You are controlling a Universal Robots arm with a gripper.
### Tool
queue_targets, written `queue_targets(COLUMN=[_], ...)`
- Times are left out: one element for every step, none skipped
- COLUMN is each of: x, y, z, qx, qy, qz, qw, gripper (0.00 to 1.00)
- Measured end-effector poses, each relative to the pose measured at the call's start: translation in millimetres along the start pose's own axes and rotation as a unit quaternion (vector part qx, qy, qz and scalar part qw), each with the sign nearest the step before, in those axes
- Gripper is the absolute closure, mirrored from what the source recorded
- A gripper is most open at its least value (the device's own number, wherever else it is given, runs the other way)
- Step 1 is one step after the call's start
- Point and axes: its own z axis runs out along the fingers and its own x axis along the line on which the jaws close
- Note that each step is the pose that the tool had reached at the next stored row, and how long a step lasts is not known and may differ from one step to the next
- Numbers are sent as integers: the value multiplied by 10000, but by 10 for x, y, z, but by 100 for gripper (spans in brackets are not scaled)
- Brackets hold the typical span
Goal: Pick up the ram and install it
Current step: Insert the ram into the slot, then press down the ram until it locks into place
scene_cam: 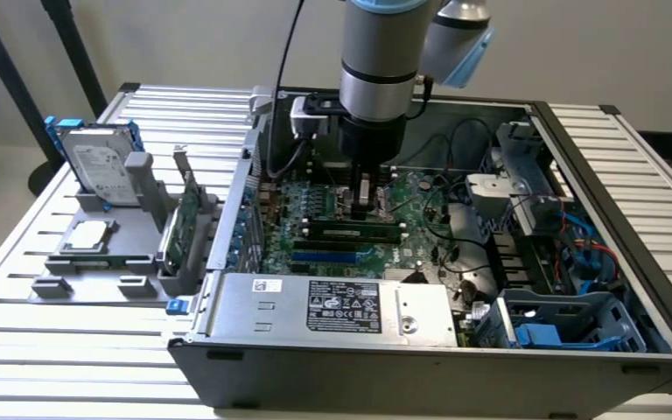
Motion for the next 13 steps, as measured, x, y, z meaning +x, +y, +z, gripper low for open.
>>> queue_targets(x=[0, 0, 0, 0, 0, 0, 0, 0, 0, 0, 0, 0, -1], y=[-2, -2, -2, -2, -2, -2, -2, -2, -2, -2, -2, -1, -2], z=[-1, 0, 0, 0, 0, 0, 0, 0, 0, 0, 0, 0, 5], qx=[-5, -5, -6, -5, -5, -5, -5, -5, -5, -5, -5, -5, -5], qy=[1, 1, 1, 0, 0, 0, 0, 1, 0, 0, 1, 1, 0], qz=[0, 0, 0, 0, 0, 0, 0, 0, 0, 0, 0, 0, 0], qw=[10000, 10000, 10000, 10000, 10000, 10000, 10000, 10000, 10000, 10000, 10000, 10000, 10000], gripper=[89, 89, 89, 89, 89, 89, 89, 89, 89, 89, 89, 89, 89])
